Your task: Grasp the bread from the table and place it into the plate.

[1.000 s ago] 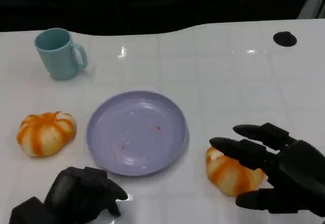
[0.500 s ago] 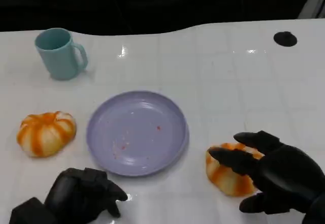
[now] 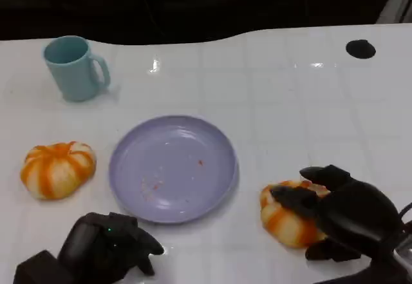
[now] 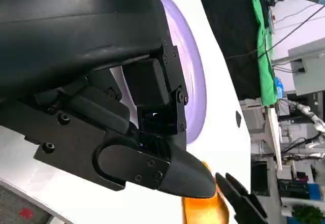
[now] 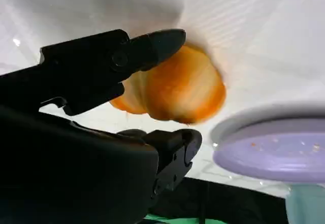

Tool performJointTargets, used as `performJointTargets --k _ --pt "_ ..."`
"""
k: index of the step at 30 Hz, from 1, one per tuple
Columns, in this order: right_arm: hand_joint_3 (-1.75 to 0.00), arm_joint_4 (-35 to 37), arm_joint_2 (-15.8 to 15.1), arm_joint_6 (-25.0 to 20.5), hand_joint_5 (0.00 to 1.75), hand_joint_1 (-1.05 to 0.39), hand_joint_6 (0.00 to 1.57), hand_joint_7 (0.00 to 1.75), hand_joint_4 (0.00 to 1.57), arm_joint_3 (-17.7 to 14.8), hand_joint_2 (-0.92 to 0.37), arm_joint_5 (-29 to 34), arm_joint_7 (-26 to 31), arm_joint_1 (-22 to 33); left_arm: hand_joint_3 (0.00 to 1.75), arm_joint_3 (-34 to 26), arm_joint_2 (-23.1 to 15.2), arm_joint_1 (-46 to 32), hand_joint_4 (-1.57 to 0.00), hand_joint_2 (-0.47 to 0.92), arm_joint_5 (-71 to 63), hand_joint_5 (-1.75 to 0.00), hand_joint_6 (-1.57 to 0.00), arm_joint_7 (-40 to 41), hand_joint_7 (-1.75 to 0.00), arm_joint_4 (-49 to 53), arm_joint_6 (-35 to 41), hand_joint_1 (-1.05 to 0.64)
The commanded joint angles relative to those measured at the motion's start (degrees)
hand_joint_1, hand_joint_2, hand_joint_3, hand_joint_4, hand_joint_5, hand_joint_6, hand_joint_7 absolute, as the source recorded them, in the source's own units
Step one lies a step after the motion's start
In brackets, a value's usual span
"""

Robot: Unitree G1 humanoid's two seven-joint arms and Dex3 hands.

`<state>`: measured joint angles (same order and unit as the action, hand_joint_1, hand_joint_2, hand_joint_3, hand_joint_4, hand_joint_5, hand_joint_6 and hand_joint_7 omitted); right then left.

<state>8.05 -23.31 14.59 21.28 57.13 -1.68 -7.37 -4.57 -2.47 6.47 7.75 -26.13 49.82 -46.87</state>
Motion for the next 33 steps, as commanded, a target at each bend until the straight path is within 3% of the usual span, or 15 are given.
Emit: performJointTargets --k 1,4,5,6,7,8,9,11,14,20,25,28,33 --pt "-0.09 4.0 -1.2 -0.4 0.30 -0.58 0.33 0.03 0.10 2.2 -0.92 1.1 2.1 -2.4 0.14 -0.1 -0.8 -0.7 -1.26 0.92 -0.3 -1.10 -1.42 0.7 -0.52 -0.6 0.4 -1.05" --pt "-0.19 7.0 -0.9 1.6 0.38 -0.45 0.54 0.09 0.45 2.6 -0.92 -1.6 4.0 -3.6 0.14 -0.1 -0.7 -0.8 -1.26 0.92 0.0 -1.10 -1.42 0.4 -0.52 -0.8 0.5 -1.05" --pt "-0.24 8.3 -0.8 3.1 0.57 -0.37 0.76 0.13 0.68 2.7 -0.92 -2.6 5.5 -4.0 0.14 -0.1 -0.6 -0.8 -1.26 0.92 0.2 -1.10 -1.42 0.3 -0.52 -0.8 0.5 -1.05" --pt "-0.26 10.2 -0.8 5.5 0.73 -0.34 0.89 0.14 0.77 2.7 -0.92 -3.7 8.3 -4.4 0.14 -0.1 -0.6 -0.8 -1.26 0.92 0.2 -1.10 -1.42 0.3 -0.52 -0.9 0.6 -1.05" --pt "-0.30 11.8 -0.8 7.4 1.01 -0.29 1.05 0.22 0.84 2.8 -0.92 -4.5 10.7 -4.8 0.14 -0.1 -0.5 -0.9 -1.26 0.92 0.1 -1.10 -1.42 0.4 -0.52 -0.9 0.6 -1.05" --pt "-0.37 13.0 -0.9 8.8 1.38 -0.26 1.10 0.44 0.85 2.9 -0.91 -5.0 12.3 -5.2 0.14 -0.1 -0.6 -0.9 -1.26 0.92 0.0 -1.10 -1.42 0.6 -0.52 -1.0 0.6 -1.05" --pt "-0.44 14.0 -1.0 9.9 1.56 -0.25 1.01 0.76 0.84 3.1 -0.89 -5.3 13.7 -5.5 0.14 -0.1 -0.6 -0.9 -1.26 0.92 0.0 -1.10 -1.42 0.6 -0.52 -1.1 0.8 -1.05" --pt "-0.57 14.8 -1.3 11.0 1.71 -0.26 0.81 1.26 0.83 3.4 -0.85 -5.5 15.2 -6.0 0.14 0.0 -0.5 -1.0 -1.26 0.92 -0.1 -1.10 -1.42 0.8 -0.52 -1.4 1.1 -1.05" --pt "-0.68 15.8 -1.2 11.8 1.74 -0.26 0.66 1.57 0.80 3.4 -0.81 -5.5 17.3 -6.5 0.14 0.1 -0.5 -0.8 -1.26 0.92 -0.3 -1.10 -1.42 0.8 -0.52 -1.1 0.8 -1.05" --pt "-0.77 18.5 -0.1 14.7 1.75 -0.25 0.61 1.72 0.83 2.7 -0.69 -6.6 24.7 -7.1 0.14 0.1 -0.3 -0.7 -1.26 0.92 -0.6 -1.10 -1.42 1.3 -0.51 -0.8 0.7 -1.05" --pt "-0.90 20.6 1.4 17.8 1.75 -0.22 0.65 1.64 0.84 2.4 -0.58 -7.7 31.7 -8.2 0.15 0.2 -0.2 -0.6 -1.26 0.92 -0.9 -1.10 -1.42 1.5 -0.51 -0.6 0.4 -1.05" --pt "-0.98 21.7 2.5 20.1 1.75 -0.19 0.64 1.73 0.86 2.4 -0.54 -8.8 34.4 -9.5 0.15 0.2 -0.2 -0.7 -1.26 0.92 -1.1 -1.10 -1.42 1.7 -0.51 -0.8 0.6 -1.05" --pt "-1.09 22.2 4.6 21.2 1.75 -0.16 0.65 1.75 0.89 2.5 -0.49 -10.1 34.5 -12.1 0.15 0.0 -0.2 -0.3 -1.26 0.92 -0.8 -1.10 -1.42 1.5 -0.51 -0.4 1.0 -1.05"
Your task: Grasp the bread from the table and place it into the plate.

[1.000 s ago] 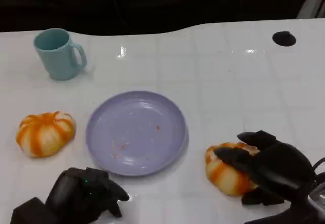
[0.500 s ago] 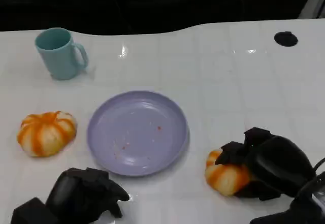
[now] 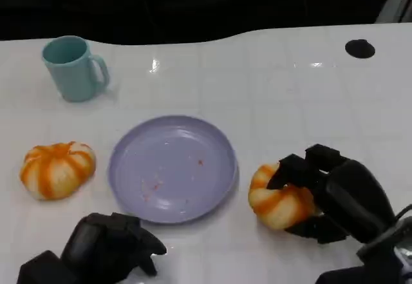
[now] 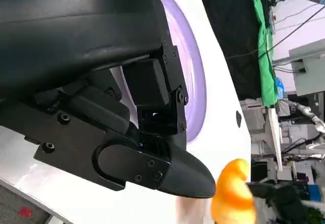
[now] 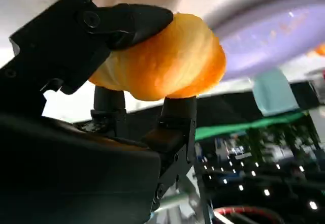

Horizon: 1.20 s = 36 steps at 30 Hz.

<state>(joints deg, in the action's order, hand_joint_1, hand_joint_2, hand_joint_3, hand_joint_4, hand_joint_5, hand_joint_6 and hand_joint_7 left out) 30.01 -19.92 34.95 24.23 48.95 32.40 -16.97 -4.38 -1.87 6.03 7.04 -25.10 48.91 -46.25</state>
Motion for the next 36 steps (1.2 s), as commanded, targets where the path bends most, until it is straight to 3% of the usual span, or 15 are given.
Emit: performJointTargets --k 1,12,14,16,18,22,27,30,32,33,34,36 --pt "-1.11 0.3 2.0 0.8 1.75 -0.16 0.65 1.75 0.89 -0.4 -0.49 -2.4 0.0 -3.3 0.15 -0.2 -0.8 0.2 -1.26 0.92 -0.1 -1.10 -1.42 0.4 -0.51 0.7 0.2 -1.05" --pt "-1.32 3.5 9.8 -1.6 1.75 -0.03 0.74 1.75 0.96 0.9 -0.25 -3.5 -1.8 -11.0 0.15 -0.2 -1.1 0.1 -1.26 0.92 -0.5 -1.10 -1.42 0.4 -0.51 1.8 -0.9 -1.05" --pt "-1.33 4.8 11.0 -1.8 1.75 -0.03 0.75 1.75 0.96 1.3 -0.25 -4.0 -2.5 -12.4 0.15 -0.2 -1.1 0.1 -1.26 0.92 -0.5 -1.10 -1.42 0.4 -0.52 2.2 -1.1 -1.05" --pt "-1.28 6.0 12.3 -2.3 1.75 -0.03 0.84 1.50 0.96 1.7 -0.27 -4.3 -3.5 -13.8 0.14 -0.4 -1.1 0.3 -1.26 0.92 -0.2 -1.10 -1.42 0.0 -0.52 2.9 -1.5 -1.05" --pt "-1.27 7.6 13.5 -2.4 1.75 -0.02 0.89 1.45 0.96 2.2 -0.26 -4.5 -4.1 -15.2 0.14 -0.4 -1.1 0.5 -1.26 0.92 0.0 -1.10 -1.42 -0.1 -0.52 3.3 -1.5 -1.05" --pt "-1.22 14.1 16.8 -1.9 1.75 -0.01 0.81 1.61 0.95 3.0 -0.29 -4.8 -2.9 -18.8 0.14 -0.4 -1.1 0.6 -1.26 0.92 0.1 -1.10 -1.42 -0.3 -0.52 3.7 -1.7 -1.05" --pt "-1.23 23.6 20.1 -1.3 1.75 -0.07 0.79 1.59 0.90 4.5 -0.35 -4.3 0.6 -23.6 0.13 -0.4 -1.0 0.7 -1.26 0.92 0.4 -1.09 -1.42 -0.6 -0.51 4.0 -1.7 -1.05" --pt "-1.13 28.0 21.5 -2.3 1.62 -0.10 0.82 1.30 0.87 4.9 -0.41 -4.7 -0.1 -25.9 0.13 -0.3 -1.0 0.8 -1.26 0.92 0.1 -1.09 -1.42 -0.3 -0.51 4.2 -2.0 -1.05" --pt "-0.76 29.3 22.0 -4.3 1.30 -0.16 0.86 0.74 0.84 5.3 -0.53 -4.7 -2.1 -27.0 0.14 -0.2 -1.0 0.7 -1.26 0.92 0.0 -1.09 -1.42 -0.1 -0.51 4.1 -2.3 -1.05" --pt "-0.63 29.7 22.0 -5.4 1.08 -0.19 0.84 0.52 0.77 5.7 -0.60 -4.3 -3.4 -27.5 0.14 -0.2 -1.0 0.7 -1.26 0.92 -0.3 -1.09 -1.42 0.1 -0.51 4.1 -2.5 -1.05" --pt "-0.46 29.8 21.9 -6.2 0.72 -0.22 0.78 0.28 0.65 6.2 -0.68 -4.1 -4.7 -27.8 0.14 -0.2 -1.0 0.6 -1.26 0.92 -0.3 -1.09 -1.42 0.2 -0.51 4.0 -2.5 -1.05" --pt "-0.32 29.7 21.7 -7.2 0.42 -0.26 0.68 0.09 0.51 7.0 -0.74 -4.0 -6.8 -28.2 0.14 -0.2 -0.9 0.7 -1.26 0.92 -0.2 -1.09 -1.42 0.2 -0.51 3.9 -2.4 -1.05"
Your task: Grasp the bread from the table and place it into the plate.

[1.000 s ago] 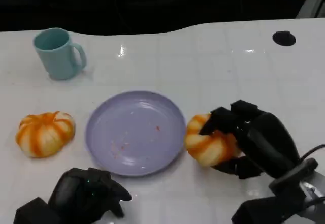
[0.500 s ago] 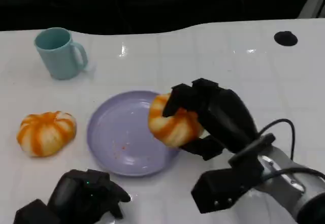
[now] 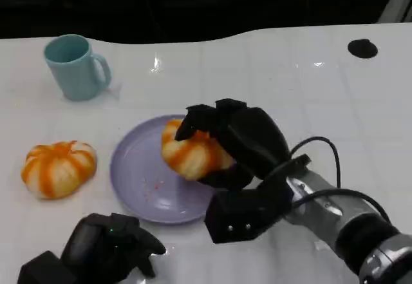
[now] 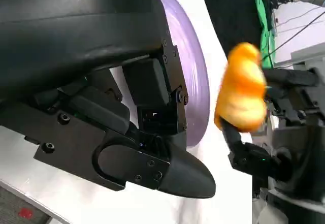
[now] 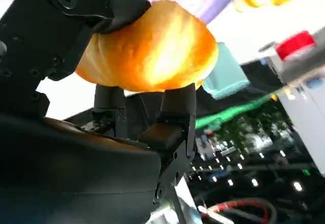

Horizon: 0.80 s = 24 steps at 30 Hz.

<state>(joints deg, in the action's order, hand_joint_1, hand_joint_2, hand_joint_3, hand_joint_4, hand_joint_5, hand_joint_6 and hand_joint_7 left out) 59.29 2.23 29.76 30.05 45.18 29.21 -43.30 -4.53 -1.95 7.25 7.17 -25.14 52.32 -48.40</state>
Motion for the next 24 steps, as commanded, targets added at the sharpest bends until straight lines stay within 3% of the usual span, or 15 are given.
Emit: performJointTargets --k 1,5,10,18,24 --pt "-0.25 0.1 -0.6 -2.6 0.31 -0.31 0.60 0.04 0.42 1.5 -0.79 -0.2 -4.6 -2.0 0.14 -0.1 -0.7 -0.5 -1.26 0.92 -0.2 -1.09 -1.42 0.2 -0.51 0.4 -0.1 -1.05" --pt "-0.10 -1.8 -1.7 -5.4 0.19 -0.49 0.39 0.00 0.19 3.0 -0.91 0.4 -8.8 -2.0 0.14 -0.1 -0.7 -0.2 -1.26 0.92 -0.2 -1.09 -1.43 0.2 -0.51 0.2 0.2 -1.05" --pt "-0.22 -7.5 -4.0 -7.9 0.16 -0.65 0.22 0.00 0.04 3.0 -0.92 -0.9 -17.0 0.2 0.16 0.3 -0.6 0.0 -1.26 0.92 -1.4 -1.09 -1.41 1.1 -0.51 0.5 -0.7 -1.05" --pt "-0.26 -21.9 -8.8 -7.4 0.24 -0.73 0.21 0.01 0.09 1.5 -0.92 -3.7 -22.4 7.6 0.15 0.1 0.0 -0.3 -1.25 0.92 -1.0 -1.09 -1.42 0.8 -0.51 0.1 -0.2 -1.05" --pt "-0.26 -29.6 -11.5 -3.0 0.32 -0.67 0.27 0.04 0.17 -1.3 -0.92 -7.5 -21.0 14.3 0.14 0.1 0.1 -0.6 -1.25 0.92 -0.8 -1.08 -1.42 0.6 -0.50 -0.3 -0.1 -1.05"
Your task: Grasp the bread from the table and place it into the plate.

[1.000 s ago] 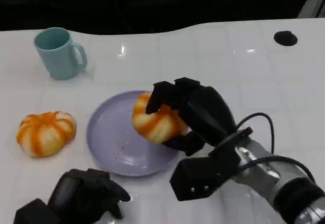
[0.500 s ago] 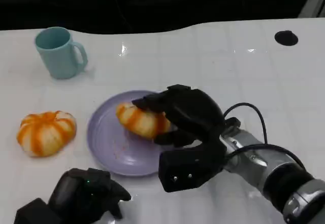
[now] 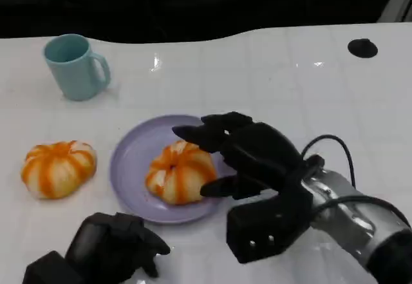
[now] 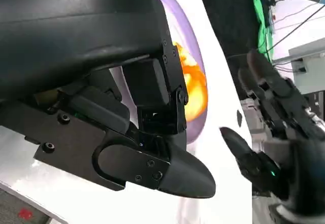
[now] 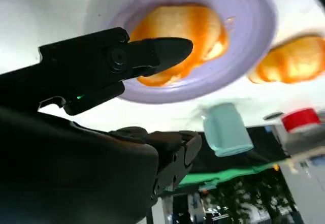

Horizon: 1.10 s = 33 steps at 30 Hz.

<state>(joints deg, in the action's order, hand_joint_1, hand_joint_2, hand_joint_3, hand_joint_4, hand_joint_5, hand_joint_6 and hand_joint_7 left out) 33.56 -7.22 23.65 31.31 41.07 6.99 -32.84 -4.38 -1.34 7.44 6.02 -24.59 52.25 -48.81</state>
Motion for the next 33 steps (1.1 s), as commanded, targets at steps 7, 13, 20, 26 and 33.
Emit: performJointTargets --k 7,13,20,26,33 --pt "-0.24 -10.4 -2.7 12.8 0.69 -0.48 0.52 0.13 0.32 -8.8 -0.92 -15.3 1.0 14.4 0.15 0.2 -0.2 -2.0 -1.26 0.92 0.1 -1.08 -1.41 0.3 -0.50 -1.6 0.1 -1.05" --pt "-0.23 -13.5 -3.3 19.6 0.96 -0.34 0.72 0.34 0.52 -12.6 -0.92 -28.0 -5.8 21.4 0.16 0.2 -0.4 -1.8 -1.26 0.92 -0.4 -1.08 -1.42 1.1 -0.50 -1.8 0.2 -1.05" --pt "-0.68 -15.2 -3.4 23.5 1.32 -0.26 0.71 0.92 0.63 -15.7 -0.70 -36.3 -12.3 26.3 0.14 0.2 -0.4 -1.9 -1.27 0.92 0.3 -1.08 -1.42 0.7 -0.51 -2.3 0.9 -1.05" --pt "-1.27 -16.1 -2.3 24.3 1.62 -0.22 0.69 1.32 0.64 -18.1 -0.37 -39.9 -14.4 30.2 0.14 0.4 -0.4 -2.1 -1.27 0.92 0.1 -1.08 -1.42 0.9 -0.50 -2.9 1.3 -1.05" --pt "-1.28 -15.8 -2.1 26.0 1.68 -0.23 0.64 1.44 0.63 -21.1 -0.38 -43.1 -16.8 33.8 0.15 0.8 -0.4 -2.1 -1.26 0.92 -0.8 -1.08 -1.41 1.7 -0.50 -3.1 1.0 -1.05"
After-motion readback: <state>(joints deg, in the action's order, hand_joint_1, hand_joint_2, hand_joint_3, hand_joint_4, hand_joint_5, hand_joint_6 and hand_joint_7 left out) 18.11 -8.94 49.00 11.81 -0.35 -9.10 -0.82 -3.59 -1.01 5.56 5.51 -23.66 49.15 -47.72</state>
